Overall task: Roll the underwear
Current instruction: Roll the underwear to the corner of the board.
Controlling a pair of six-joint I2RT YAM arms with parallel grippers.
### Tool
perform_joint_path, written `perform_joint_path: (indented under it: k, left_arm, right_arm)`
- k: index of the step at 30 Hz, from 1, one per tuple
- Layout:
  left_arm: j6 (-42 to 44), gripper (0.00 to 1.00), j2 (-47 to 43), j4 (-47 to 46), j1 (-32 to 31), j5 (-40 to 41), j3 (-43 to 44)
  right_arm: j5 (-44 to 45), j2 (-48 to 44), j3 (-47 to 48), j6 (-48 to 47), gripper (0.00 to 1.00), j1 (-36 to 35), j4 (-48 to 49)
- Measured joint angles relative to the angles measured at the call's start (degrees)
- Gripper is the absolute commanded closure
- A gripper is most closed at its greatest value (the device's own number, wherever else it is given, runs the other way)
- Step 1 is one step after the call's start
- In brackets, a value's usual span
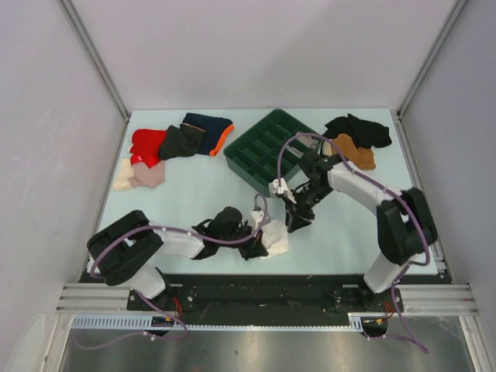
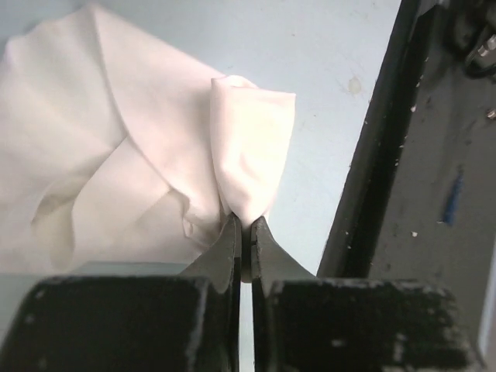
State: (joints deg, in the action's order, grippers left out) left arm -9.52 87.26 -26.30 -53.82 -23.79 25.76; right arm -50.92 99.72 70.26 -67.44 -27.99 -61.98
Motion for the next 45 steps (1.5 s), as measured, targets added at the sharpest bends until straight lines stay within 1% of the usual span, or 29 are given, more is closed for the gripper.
perform_joint_path:
  k: [2, 4, 8, 11, 14, 19, 24, 25, 27, 30, 31, 32, 33, 34, 37, 40, 42, 45]
  left_arm:
    - [-3.5, 0.99, 0.9, -1.1, 3.5, -4.7, -0.8]
    - [-6.2, 0.99, 2.9, -2.6, 6.0, -8.5, -0.6]
    - [-10.1, 0.98, 7.7, -3.2, 8.3, -14.9, 2.1]
    - [-11.9, 0.97, 10.2, -2.9, 8.9, -17.6, 4.1]
    - [-12.8, 0.96, 11.3, -2.6, 9.1, -18.9, 4.9]
    - [-13.6, 0.94, 12.2, -2.2, 9.7, -20.2, 5.6]
    - [-14.1, 0.94, 12.7, -1.9, 10.0, -20.9, 6.0]
    - [-14.3, 0.91, 12.8, -1.9, 10.1, -21.0, 6.1]
    - [-14.6, 0.89, 12.8, -1.9, 10.3, -21.2, 6.1]
    - [-15.1, 0.80, 12.8, -1.9, 10.7, -21.0, 6.1]
    - [-15.6, 0.77, 12.7, -2.0, 10.8, -20.8, 5.9]
    - [-15.9, 0.74, 12.4, -2.1, 10.9, -20.4, 5.6]
    - [-16.2, 0.65, 11.9, -2.6, 11.0, -19.8, 5.0]
    - [-16.5, 0.61, 11.1, -3.0, 11.1, -19.1, 4.3]
    - [-17.4, 0.51, 6.4, -4.6, 11.8, -16.4, 0.6]
    - [-16.5, 0.45, -2.6, -5.6, 12.4, -10.6, -5.7]
    - [-14.9, 0.40, -10.8, -5.7, 12.1, -6.4, -9.7]
    - [-11.4, 0.37, -23.6, -6.0, 7.9, 1.3, -14.4]
  right_arm:
    - [0.4, -5.3, -2.1, -2.4, 0.61, -0.9, 1.5]
    - [1.3, -10.4, -5.7, -4.6, 0.58, -3.7, 3.9]
    - [6.3, -17.4, -15.5, -6.8, 0.53, -14.1, 11.3]
    - [11.1, -19.5, -22.3, -7.2, 0.52, -20.2, 17.4]
    - [15.4, -19.5, -25.5, -7.2, 0.52, -21.8, 21.9]
    - [21.0, -18.9, -26.2, -7.0, 0.51, -22.0, 29.3]
    - [23.5, -18.6, -26.9, -6.7, 0.51, -22.4, 32.9]
    - [23.8, -18.3, -26.9, -6.7, 0.51, -22.6, 33.3]
    - [24.5, -17.0, -26.9, -6.7, 0.53, -23.0, 34.0]
    - [25.4, -14.4, -26.9, -6.6, 0.62, -23.5, 35.0]
    - [25.7, -14.1, -26.7, -6.5, 0.68, -23.6, 35.8]
    - [25.8, -13.8, -26.6, -6.4, 0.71, -23.6, 36.2]
    - [26.1, -13.6, -26.6, -6.2, 0.74, -23.7, 36.7]
    - [26.2, -13.3, -26.5, -6.0, 0.80, -23.7, 37.2]
    - [26.1, -12.8, -25.7, -5.0, 0.89, -23.5, 37.0]
    - [24.2, -11.5, -23.5, -4.0, 0.90, -21.8, 34.2]
    - [21.7, -9.9, -21.1, -3.2, 0.90, -20.1, 30.9]
    - [16.2, -5.5, -15.5, -2.8, 0.91, -16.7, 22.2]
